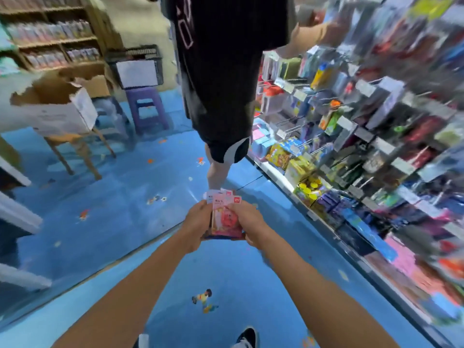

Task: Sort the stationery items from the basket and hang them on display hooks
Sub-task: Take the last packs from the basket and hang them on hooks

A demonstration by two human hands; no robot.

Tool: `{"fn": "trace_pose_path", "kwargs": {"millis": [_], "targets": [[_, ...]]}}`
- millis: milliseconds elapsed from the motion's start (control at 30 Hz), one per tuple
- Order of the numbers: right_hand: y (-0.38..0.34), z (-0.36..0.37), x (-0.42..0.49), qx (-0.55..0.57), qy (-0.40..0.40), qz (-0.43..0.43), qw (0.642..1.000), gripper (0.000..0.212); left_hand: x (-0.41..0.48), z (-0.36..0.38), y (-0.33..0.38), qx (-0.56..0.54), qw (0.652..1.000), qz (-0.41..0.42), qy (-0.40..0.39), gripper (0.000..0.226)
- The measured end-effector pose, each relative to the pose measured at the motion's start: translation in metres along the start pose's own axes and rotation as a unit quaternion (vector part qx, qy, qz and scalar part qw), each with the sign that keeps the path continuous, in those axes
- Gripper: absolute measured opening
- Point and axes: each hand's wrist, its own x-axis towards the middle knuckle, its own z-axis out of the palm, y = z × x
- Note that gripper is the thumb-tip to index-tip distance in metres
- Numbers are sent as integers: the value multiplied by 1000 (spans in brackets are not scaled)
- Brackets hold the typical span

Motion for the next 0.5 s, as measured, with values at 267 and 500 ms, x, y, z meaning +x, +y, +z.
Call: {"fn": "trace_pose_path", "kwargs": {"millis": [267, 500], "targets": [[-46, -140, 27, 23, 196, -54, 979, 21, 76, 146, 65, 114, 986, 62, -101, 28], [-77, -224, 48, 93, 321, -64, 940, 23, 130, 239, 118, 153, 957, 108, -221, 30]]}}
